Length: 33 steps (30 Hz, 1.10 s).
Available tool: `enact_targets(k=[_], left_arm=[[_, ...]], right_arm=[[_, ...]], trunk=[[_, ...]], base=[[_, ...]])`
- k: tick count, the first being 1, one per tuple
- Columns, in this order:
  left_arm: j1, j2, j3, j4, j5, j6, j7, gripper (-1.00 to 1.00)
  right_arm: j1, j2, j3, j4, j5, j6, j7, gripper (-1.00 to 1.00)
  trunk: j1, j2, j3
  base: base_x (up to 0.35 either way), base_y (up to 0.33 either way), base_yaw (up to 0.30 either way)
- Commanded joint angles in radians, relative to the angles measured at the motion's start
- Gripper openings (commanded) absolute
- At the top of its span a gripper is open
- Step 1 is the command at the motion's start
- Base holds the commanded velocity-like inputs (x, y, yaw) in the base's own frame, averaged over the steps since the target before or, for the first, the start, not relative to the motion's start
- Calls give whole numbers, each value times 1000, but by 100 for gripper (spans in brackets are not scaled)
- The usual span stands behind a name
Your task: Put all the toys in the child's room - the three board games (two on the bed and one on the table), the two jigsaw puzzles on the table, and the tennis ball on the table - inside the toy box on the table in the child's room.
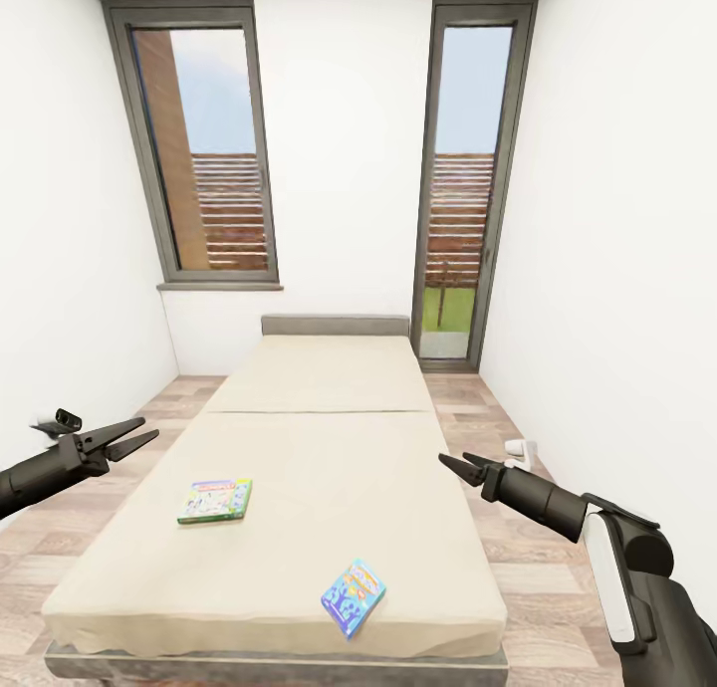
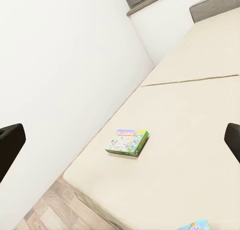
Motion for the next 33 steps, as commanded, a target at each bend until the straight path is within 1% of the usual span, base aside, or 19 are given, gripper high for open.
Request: enact_targets(k=[1, 13, 20, 33], left_arm=[[-1, 0, 0, 0, 2, 9, -2, 100], [-1, 0, -1, 0, 2, 9, -2, 100], [-1, 0, -1, 0, 3, 9, -2, 100], [-1, 0, -1, 0, 3, 9, -2, 100]], right_arm=[[-1, 0, -1, 0, -2, 5, 2, 100], [-1, 0, -1, 0, -3, 6, 3, 100], [-1, 0, -1, 0, -3, 5, 3, 100], [-1, 0, 0, 0, -3, 5, 3, 100]], trunk=[[4, -8, -4], [50, -92, -56], [77, -141, -82], [77, -141, -82]], base=[[0, 0, 0], [0, 0, 0], [0, 0, 0], [0, 0, 0]])
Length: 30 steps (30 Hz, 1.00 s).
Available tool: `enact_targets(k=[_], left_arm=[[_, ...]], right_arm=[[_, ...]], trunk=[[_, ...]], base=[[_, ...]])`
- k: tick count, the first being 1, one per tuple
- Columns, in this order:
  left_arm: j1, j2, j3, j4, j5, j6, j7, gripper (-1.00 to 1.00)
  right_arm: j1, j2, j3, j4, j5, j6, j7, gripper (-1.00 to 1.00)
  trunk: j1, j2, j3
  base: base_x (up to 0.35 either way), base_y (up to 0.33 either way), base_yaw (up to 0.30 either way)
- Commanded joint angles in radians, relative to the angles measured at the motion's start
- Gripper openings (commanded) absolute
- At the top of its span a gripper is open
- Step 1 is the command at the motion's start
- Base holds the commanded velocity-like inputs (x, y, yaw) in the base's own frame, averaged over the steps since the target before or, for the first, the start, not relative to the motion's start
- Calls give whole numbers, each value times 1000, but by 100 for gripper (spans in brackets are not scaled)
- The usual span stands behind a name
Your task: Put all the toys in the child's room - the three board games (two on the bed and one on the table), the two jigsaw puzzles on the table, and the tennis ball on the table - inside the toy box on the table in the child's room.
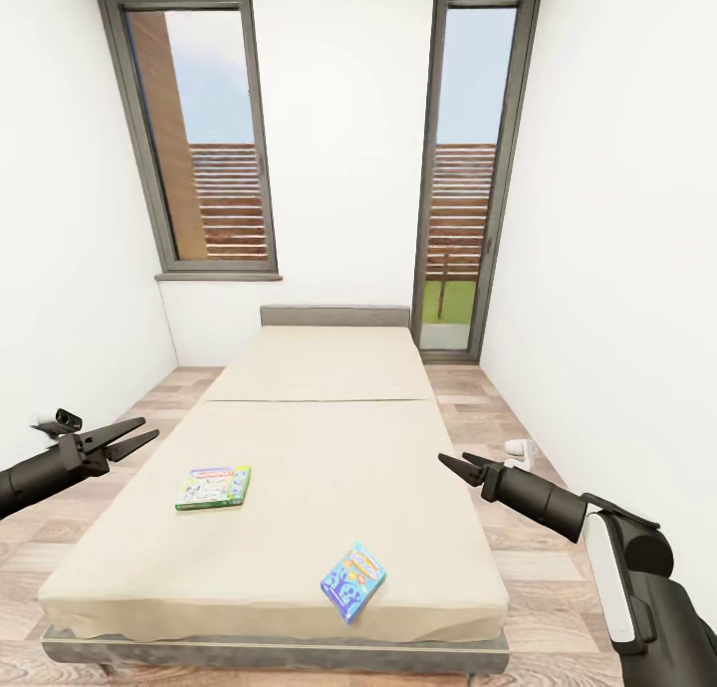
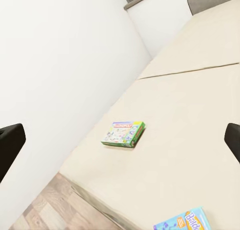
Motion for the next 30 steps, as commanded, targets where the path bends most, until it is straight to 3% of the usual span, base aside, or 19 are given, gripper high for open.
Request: enact_targets(k=[1, 30], left_arm=[[-1, 0, 0, 0, 2, 9, -2, 100], [-1, -3, -1, 0, 0, 9, -2, 100]], right_arm=[[-1, 0, -1, 0, -2, 5, 2, 100], [-1, 1, -4, 1, 5, 1, 0, 100]], trunk=[[0, -1, -1], [0, -1, -1]], base=[[0, 0, 0], [0, 29, 0]])
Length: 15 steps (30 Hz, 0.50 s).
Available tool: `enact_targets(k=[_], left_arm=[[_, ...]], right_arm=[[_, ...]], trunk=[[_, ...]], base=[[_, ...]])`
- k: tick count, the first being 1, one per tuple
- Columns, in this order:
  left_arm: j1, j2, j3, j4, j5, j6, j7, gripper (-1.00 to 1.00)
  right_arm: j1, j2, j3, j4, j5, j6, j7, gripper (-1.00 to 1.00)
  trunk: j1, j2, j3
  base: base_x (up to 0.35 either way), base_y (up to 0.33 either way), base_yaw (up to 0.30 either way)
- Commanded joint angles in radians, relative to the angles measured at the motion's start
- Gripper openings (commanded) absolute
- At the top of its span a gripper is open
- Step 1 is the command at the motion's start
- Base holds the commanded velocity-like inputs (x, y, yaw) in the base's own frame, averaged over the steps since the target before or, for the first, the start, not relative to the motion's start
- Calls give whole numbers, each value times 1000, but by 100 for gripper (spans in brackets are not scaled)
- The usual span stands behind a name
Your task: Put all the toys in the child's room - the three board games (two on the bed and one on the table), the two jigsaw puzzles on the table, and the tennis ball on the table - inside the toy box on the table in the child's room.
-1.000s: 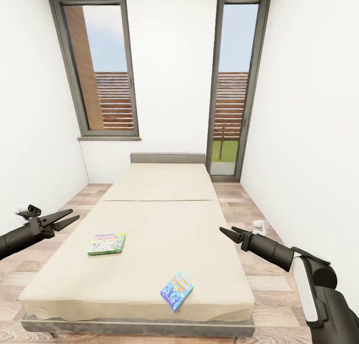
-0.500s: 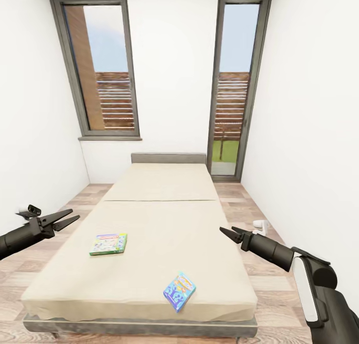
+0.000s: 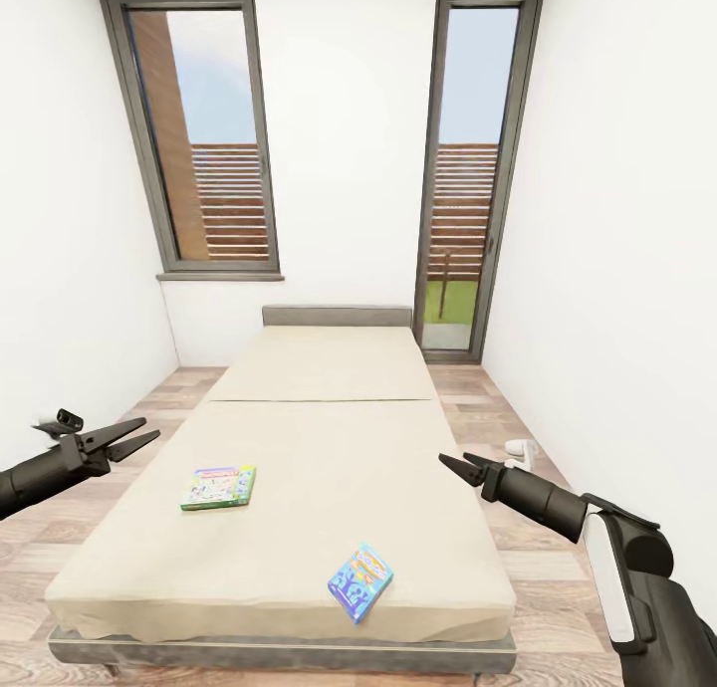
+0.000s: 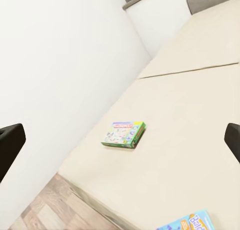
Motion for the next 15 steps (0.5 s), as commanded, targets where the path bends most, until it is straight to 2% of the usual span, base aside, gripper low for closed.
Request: enact_targets(k=[1, 5, 11, 15], left_arm=[[-1, 0, 0, 0, 2, 9, -1, 100], [-1, 0, 0, 0, 2, 9, -1, 100], [-1, 0, 0, 0, 1, 9, 0, 100], [-1, 0, 0, 0, 0, 8, 0, 100]], right_arm=[[-1, 0, -1, 0, -3, 5, 2, 100], [-1, 0, 0, 0, -4, 5, 2, 100], [-1, 0, 0, 0, -8, 5, 2, 100], [-1, 0, 1, 0, -4, 8, 2, 100]], trunk=[[0, -1, -1], [0, -1, -1], [0, -1, -1], [0, -1, -1]], base=[[0, 0, 0], [-4, 20, 0], [-52, 147, 0], [-21, 56, 0]])
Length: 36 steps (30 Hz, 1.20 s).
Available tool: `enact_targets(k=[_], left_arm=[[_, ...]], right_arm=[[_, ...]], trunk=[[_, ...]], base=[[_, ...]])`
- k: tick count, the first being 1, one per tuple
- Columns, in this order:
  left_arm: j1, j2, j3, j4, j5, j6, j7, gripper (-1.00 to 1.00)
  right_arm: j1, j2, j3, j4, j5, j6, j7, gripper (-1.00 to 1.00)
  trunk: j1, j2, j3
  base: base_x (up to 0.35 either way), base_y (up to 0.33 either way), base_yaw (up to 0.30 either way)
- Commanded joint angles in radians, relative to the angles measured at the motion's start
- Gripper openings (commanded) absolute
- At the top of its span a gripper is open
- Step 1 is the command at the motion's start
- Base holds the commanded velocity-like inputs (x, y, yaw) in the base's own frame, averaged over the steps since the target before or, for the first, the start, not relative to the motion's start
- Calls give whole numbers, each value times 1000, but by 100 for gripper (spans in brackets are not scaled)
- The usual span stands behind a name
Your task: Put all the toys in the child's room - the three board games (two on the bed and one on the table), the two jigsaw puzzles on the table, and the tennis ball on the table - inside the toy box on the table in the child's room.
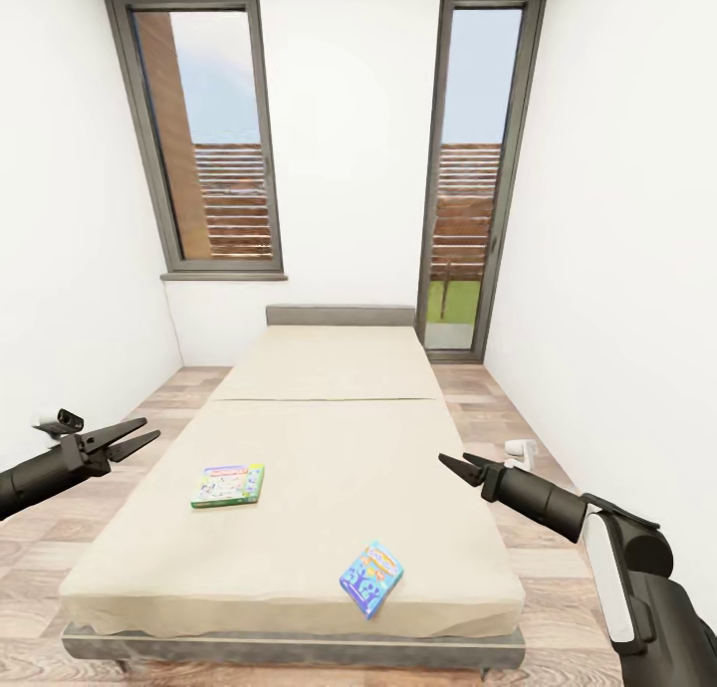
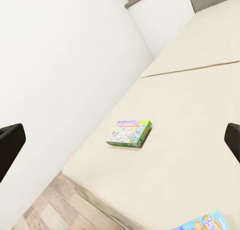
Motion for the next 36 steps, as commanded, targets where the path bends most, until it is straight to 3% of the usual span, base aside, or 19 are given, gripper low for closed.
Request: enact_targets(k=[1, 29, 36], left_arm=[[-1, 0, 0, 0, 2, 9, -2, 100], [-1, -1, -1, 0, -1, 10, -2, 100], [-1, -1, -1, 0, -1, 10, -2, 100]], right_arm=[[-1, 0, -1, 0, -2, 6, 2, 100], [-4, 0, -2, 98, -6, 5, -30, 100], [-4, 0, -2, 101, -8, 5, -34, 100]], trunk=[[0, -1, -1], [0, -1, -1], [0, -1, -1]], base=[[-5, 14, 0], [-2, 104, 0], [-140, 19, 0]])
